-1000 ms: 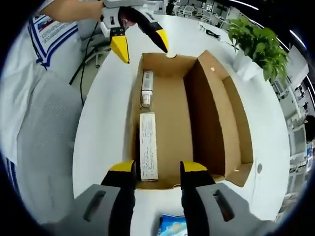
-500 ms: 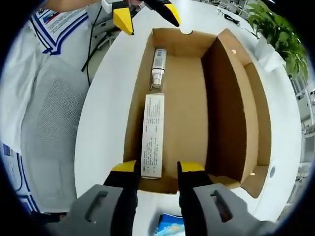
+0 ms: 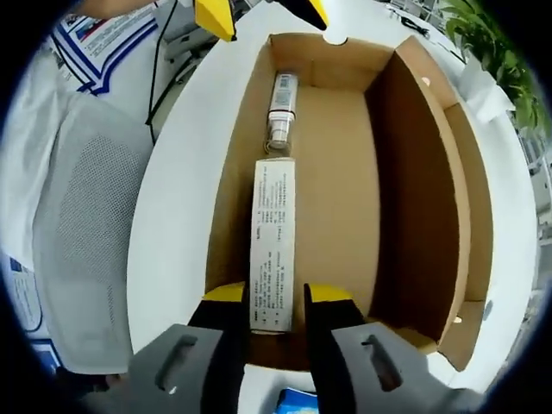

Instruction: Operate the shoe box by opening the lid, removing the specified soft item, and placing it in the target area until the item is outside and the box remains undamaged.

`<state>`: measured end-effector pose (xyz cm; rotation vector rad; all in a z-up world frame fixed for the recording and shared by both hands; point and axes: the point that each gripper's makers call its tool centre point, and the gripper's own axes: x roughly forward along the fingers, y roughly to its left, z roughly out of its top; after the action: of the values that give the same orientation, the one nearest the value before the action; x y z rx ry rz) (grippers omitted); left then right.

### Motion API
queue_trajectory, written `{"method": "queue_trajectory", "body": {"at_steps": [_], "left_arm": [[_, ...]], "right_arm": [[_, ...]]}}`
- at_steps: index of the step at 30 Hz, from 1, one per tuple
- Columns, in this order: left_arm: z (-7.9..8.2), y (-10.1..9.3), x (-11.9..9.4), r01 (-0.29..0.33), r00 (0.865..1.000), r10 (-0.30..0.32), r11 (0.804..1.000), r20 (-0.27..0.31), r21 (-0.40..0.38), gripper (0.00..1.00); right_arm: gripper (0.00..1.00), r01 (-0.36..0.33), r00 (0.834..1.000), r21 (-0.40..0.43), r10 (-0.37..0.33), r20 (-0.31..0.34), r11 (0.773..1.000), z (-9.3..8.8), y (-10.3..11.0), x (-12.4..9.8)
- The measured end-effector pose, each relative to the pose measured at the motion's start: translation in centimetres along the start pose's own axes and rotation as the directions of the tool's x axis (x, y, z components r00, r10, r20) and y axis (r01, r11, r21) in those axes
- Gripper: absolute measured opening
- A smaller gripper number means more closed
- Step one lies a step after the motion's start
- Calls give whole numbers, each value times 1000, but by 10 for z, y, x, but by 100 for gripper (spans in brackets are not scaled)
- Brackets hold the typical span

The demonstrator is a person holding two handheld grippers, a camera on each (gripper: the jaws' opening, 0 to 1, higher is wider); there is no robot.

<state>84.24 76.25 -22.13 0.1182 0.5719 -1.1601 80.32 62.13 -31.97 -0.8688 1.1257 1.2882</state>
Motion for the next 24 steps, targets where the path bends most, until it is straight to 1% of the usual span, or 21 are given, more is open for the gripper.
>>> {"method": "queue_trajectory", "body": {"at_steps": [4,8,11,12,16,20,24], "left_arm": [[-3,0,1,3,1000,-3,1000,-6,-5,47],[-4,-1,2,3,1000,-3,1000,-8,-6,47],[-6,4,2,1,1000,-1,1000,-9,-9,47],[-6,5,2,0,1000,0,1000,-9,-11,47],[-8,7,1,-7,1000,7,1000,-10,-18,47],[-8,-2,0,-12,1000,12,1000,-12,-22,47],[-10,-2,-2,-19,1000,19,1000,-19,-22,47]], "right_arm": [[18,6,1000,-13,-6,-14,1000,0,-1,6],[18,7,1000,0,-7,-11,1000,2,-5,11],[19,14,1000,-7,-15,-24,1000,1,-4,13],[19,6,1000,0,-6,-29,1000,-1,-5,15],[18,15,1000,-11,-15,-7,1000,1,-7,14],[17,29,1000,-4,-29,0,1000,2,-8,13],[17,40,999,-34,-40,-5,999,1,-7,9]]}}
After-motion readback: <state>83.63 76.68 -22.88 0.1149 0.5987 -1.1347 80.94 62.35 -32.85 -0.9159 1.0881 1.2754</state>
